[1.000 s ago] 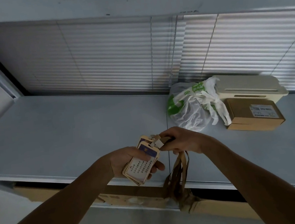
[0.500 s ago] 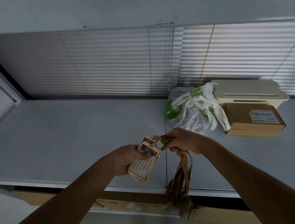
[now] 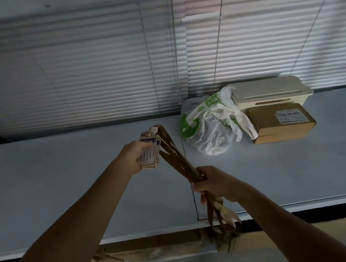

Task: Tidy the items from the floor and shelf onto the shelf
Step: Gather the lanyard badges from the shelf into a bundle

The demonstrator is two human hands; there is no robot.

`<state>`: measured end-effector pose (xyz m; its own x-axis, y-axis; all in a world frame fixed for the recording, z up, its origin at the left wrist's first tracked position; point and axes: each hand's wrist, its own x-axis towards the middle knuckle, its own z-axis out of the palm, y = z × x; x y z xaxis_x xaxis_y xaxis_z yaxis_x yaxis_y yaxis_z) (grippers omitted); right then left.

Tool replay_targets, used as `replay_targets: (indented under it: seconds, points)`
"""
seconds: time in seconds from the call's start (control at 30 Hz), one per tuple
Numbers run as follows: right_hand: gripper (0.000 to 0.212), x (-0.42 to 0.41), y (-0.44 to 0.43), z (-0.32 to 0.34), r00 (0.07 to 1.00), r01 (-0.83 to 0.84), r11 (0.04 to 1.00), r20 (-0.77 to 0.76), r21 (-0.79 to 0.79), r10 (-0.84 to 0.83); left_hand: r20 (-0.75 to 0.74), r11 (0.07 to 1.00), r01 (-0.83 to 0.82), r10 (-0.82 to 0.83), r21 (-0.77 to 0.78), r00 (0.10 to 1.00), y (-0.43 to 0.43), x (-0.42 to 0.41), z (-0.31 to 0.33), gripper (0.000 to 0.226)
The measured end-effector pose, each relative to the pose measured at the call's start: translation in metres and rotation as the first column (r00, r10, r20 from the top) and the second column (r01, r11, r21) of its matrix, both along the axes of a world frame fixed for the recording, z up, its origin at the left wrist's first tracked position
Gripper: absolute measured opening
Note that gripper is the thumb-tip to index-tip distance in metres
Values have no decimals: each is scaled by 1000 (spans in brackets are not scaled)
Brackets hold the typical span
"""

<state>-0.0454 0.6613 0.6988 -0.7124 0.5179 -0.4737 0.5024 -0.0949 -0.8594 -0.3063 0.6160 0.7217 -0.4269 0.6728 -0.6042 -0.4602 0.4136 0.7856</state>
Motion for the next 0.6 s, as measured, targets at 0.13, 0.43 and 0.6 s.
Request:
replay_targets:
  seconds: [0.13, 0.43, 0.6]
  points:
    - [24, -20, -8, -20, 987, 150, 987, -45, -56, -153, 19, 999, 22, -22, 25, 1000, 32, -21, -19, 48]
    - [31, -71, -11, -59, 902, 375, 911, -162, -169, -401, -158, 1000, -13, 17, 29, 987, 107, -47, -84, 21]
    - [51, -89, -1, -94, 890, 444, 896, -118, -4, -441, -371, 999, -32, 39, 26, 928, 153, -61, -128, 13]
